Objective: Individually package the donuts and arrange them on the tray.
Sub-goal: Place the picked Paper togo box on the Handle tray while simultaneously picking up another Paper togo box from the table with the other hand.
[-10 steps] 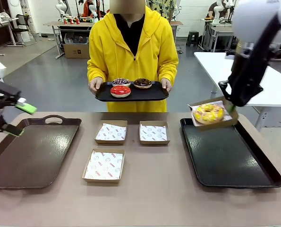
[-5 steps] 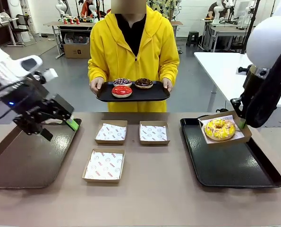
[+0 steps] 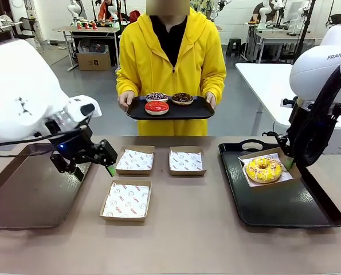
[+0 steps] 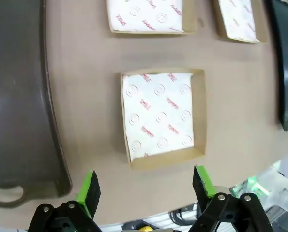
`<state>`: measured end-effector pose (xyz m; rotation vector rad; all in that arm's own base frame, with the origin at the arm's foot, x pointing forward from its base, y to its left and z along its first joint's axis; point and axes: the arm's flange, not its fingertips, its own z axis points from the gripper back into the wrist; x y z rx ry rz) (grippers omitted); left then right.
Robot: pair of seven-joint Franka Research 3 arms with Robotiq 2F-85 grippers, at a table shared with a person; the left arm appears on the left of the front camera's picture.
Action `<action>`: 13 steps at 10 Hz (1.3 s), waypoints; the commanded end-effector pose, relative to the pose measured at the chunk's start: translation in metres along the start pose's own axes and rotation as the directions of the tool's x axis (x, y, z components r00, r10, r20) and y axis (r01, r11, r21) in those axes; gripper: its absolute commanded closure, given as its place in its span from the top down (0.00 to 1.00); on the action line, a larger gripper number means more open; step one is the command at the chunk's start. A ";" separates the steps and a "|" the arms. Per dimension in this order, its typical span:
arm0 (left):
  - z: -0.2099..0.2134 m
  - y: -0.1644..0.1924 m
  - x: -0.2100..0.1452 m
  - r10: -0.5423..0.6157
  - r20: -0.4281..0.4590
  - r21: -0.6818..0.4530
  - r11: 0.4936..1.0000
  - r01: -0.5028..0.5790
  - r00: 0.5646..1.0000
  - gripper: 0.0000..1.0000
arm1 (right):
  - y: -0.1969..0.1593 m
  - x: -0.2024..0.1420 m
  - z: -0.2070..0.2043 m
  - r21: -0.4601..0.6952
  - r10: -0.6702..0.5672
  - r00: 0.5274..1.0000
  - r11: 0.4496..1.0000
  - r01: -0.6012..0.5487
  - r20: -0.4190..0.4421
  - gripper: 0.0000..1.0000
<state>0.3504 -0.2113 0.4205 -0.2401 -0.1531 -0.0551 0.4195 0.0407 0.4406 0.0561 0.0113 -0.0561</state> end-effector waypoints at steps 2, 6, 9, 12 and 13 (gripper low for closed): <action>-0.036 -0.011 0.003 0.013 0.032 0.058 0.998 -0.015 0.999 1.00 | 0.000 -0.001 0.003 0.000 0.001 1.000 1.000 -0.001 0.007 0.01; -0.058 -0.019 -0.003 -0.065 0.019 0.117 0.991 0.062 0.998 1.00 | 0.000 -0.001 0.003 0.000 0.001 1.000 1.000 -0.001 0.007 0.01; -0.049 -0.014 -0.002 -0.053 0.021 0.079 0.996 0.051 0.998 1.00 | 0.000 -0.001 0.003 0.000 0.001 1.000 1.000 -0.001 0.007 0.01; -0.049 -0.014 -0.002 -0.053 0.021 0.079 0.996 0.051 0.998 1.00 | 0.000 -0.001 0.003 0.000 0.001 1.000 1.000 -0.001 0.007 0.01; -0.049 -0.014 -0.002 -0.053 0.021 0.079 0.996 0.051 0.998 1.00 | 0.000 -0.001 0.003 0.000 0.001 1.000 1.000 -0.001 0.007 0.01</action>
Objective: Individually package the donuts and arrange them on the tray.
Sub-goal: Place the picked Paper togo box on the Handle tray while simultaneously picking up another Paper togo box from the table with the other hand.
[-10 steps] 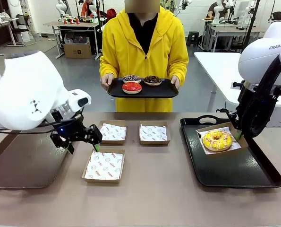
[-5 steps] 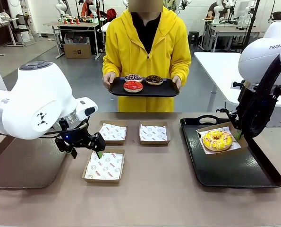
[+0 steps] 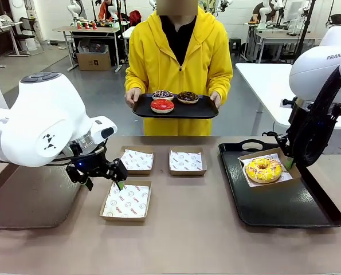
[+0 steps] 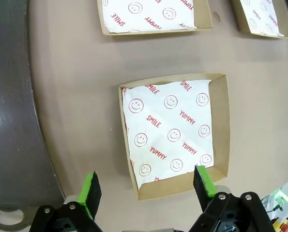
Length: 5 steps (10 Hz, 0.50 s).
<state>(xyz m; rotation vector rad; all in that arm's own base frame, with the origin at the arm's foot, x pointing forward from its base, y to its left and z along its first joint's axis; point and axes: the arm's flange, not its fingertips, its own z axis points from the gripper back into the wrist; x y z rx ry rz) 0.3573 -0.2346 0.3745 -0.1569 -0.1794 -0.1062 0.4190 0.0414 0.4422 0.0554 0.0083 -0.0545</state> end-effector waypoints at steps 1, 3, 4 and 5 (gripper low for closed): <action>0.002 -0.002 -0.002 0.008 0.006 -0.001 1.000 -0.008 1.000 1.00 | 0.000 0.000 0.001 0.001 -0.001 1.000 1.000 0.001 0.004 0.01; -0.001 -0.001 0.000 0.001 0.019 0.061 0.998 -0.002 1.000 1.00 | 0.005 -0.004 -0.006 -0.011 0.048 0.999 0.999 -0.048 0.005 0.01; -0.001 -0.004 0.001 -0.013 0.022 0.107 0.994 0.011 1.000 1.00 | 0.007 -0.009 -0.010 -0.031 0.026 0.999 0.999 -0.025 0.035 0.01; -0.003 -0.007 0.003 -0.023 0.020 0.128 0.992 0.021 1.000 1.00 | 0.009 -0.014 -0.014 -0.044 0.011 0.998 0.999 -0.008 0.064 0.01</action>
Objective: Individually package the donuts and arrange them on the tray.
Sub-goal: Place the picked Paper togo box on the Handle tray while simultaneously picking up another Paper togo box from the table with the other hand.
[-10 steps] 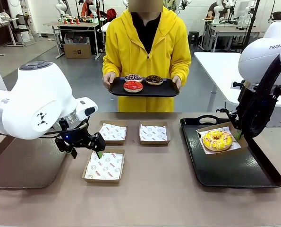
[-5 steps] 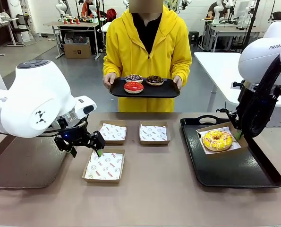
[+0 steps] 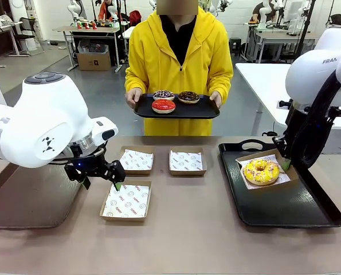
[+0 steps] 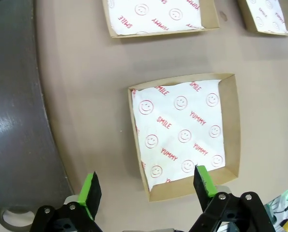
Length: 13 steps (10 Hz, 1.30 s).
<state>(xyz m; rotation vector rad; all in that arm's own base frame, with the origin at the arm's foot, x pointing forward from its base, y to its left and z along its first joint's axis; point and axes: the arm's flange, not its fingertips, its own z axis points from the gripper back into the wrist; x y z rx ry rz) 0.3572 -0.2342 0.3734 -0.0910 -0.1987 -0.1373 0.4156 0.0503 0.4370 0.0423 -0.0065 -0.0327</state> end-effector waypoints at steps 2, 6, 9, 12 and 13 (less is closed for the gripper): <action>-0.008 -0.009 0.011 0.024 -0.015 0.108 0.994 -0.023 1.000 1.00 | 0.001 -0.021 -0.020 -0.045 0.005 0.994 0.999 0.000 0.112 0.01; -0.029 -0.008 0.025 0.085 -0.038 0.098 0.992 -0.081 0.996 1.00 | 0.000 -0.024 -0.049 -0.004 -0.003 0.992 1.000 0.004 0.125 0.01; -0.041 -0.007 0.026 0.099 -0.050 0.086 0.992 -0.094 0.994 1.00 | 0.004 -0.017 -0.062 -0.005 -0.007 0.995 1.000 0.008 0.103 0.01; -0.049 -0.010 0.028 0.093 -0.058 0.092 0.992 -0.087 0.994 1.00 | 0.007 -0.013 -0.072 -0.004 0.002 0.999 1.000 -0.002 0.053 0.01; -0.051 -0.010 0.028 0.094 -0.062 0.095 0.992 -0.088 0.994 1.00 | 0.007 -0.012 -0.074 -0.003 0.004 0.999 1.000 -0.004 0.039 0.01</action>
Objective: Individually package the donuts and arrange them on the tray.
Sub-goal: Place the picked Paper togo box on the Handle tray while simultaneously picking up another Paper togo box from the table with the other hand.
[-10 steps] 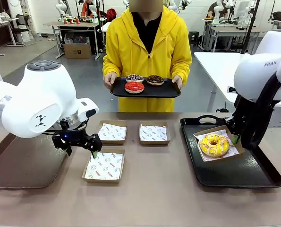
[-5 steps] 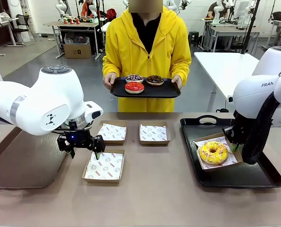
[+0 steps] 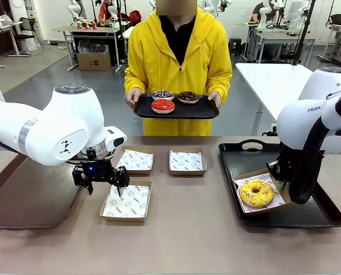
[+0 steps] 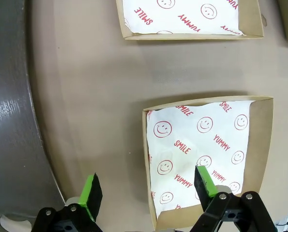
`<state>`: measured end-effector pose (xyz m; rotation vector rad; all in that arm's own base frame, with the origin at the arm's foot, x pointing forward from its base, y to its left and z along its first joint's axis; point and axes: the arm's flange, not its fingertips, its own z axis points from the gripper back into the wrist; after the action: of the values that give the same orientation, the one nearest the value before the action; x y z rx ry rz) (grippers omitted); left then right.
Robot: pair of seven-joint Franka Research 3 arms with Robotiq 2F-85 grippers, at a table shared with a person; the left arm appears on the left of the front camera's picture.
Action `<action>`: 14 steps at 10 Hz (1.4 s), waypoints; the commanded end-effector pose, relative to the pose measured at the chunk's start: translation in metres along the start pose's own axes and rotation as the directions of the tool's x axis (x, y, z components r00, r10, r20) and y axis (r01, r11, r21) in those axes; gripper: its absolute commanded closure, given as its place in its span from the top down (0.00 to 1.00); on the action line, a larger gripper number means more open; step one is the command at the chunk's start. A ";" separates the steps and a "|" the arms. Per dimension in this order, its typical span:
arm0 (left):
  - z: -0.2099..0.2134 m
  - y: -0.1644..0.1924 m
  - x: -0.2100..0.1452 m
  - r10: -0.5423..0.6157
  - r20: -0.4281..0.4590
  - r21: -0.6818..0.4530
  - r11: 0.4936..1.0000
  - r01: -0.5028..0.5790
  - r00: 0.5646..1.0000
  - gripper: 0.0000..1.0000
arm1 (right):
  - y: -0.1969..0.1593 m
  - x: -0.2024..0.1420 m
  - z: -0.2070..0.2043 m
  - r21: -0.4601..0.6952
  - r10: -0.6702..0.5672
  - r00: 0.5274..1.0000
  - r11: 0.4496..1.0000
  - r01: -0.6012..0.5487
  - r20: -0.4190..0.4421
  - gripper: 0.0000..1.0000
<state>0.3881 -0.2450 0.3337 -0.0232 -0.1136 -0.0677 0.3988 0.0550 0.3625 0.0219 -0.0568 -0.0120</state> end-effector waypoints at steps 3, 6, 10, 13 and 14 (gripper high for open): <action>-0.007 -0.009 0.006 0.024 0.015 0.023 0.999 -0.024 1.000 1.00 | 0.005 0.005 0.000 0.013 -0.024 0.999 1.000 0.024 -0.027 0.01; -0.010 -0.010 0.006 0.023 0.008 0.022 0.999 -0.023 1.000 1.00 | 0.006 0.005 0.000 0.013 -0.022 0.999 1.000 0.022 -0.029 0.01; -0.011 -0.011 0.007 0.026 -0.011 0.013 1.000 -0.026 1.000 0.40 | 0.006 0.004 0.000 0.030 -0.003 1.000 1.000 0.004 -0.022 0.01; -0.009 -0.011 0.008 0.029 -0.024 0.004 1.000 -0.028 0.999 0.00 | 0.006 0.004 0.000 0.033 0.002 0.999 0.999 -0.001 -0.032 1.00; -0.008 -0.010 0.008 0.029 -0.024 0.004 1.000 -0.029 0.999 0.00 | 0.006 0.004 0.000 0.033 0.001 0.999 0.999 0.000 -0.035 0.64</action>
<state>0.3944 -0.2499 0.3263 -0.0241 -0.0940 -0.0676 0.3995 0.0581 0.3600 0.0284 -0.0393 -0.0102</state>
